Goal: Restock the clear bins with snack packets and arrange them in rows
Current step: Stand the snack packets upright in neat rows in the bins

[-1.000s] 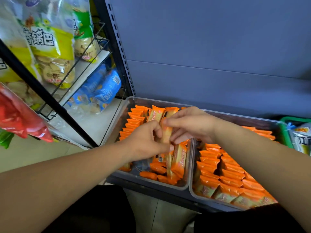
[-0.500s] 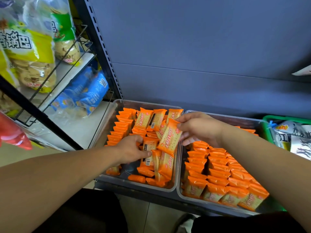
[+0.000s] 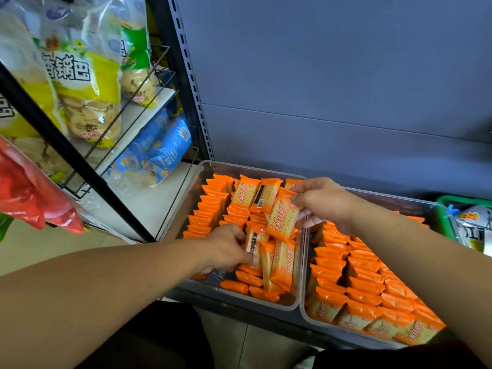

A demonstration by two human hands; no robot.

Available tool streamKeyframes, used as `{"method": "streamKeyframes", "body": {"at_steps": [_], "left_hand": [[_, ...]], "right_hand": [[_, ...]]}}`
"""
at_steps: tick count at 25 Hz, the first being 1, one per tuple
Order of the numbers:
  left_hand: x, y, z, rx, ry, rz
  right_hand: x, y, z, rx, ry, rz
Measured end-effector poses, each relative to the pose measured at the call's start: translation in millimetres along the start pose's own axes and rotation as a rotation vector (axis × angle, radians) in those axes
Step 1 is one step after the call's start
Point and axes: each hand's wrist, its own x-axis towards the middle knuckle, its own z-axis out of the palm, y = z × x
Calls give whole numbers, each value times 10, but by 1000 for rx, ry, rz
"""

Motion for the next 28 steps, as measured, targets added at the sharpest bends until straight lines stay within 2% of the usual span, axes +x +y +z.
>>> {"method": "streamKeyframes", "body": {"at_steps": [4, 8, 11, 14, 19, 22, 24, 26, 28], "left_hand": [[-205, 154, -248, -54, 97, 48], [-511, 152, -534, -290, 167, 98], [-717, 160, -726, -46, 433, 296], [-874, 107, -780, 123, 527, 411], [-753, 16, -740, -18, 503, 420], [-686, 74, -707, 25, 483, 482], [-633, 66, -699, 77, 473, 488], [-581, 16, -763, 116, 394, 466], [-542, -87, -899, 127, 313, 403]], "right_hand": [[25, -75, 50, 11, 15, 17], [-11, -284, 191, 180, -21, 52], [-17, -471, 349, 381, -151, 25], [-44, -608, 435, 514, -292, 21], [-6, -599, 511, 499, -341, -1], [-4, -605, 555, 442, -346, -60], [26, -608, 602, 365, -301, -90], [105, -579, 669, 271, -221, -97], [177, -540, 754, 48, -120, -141]]}}
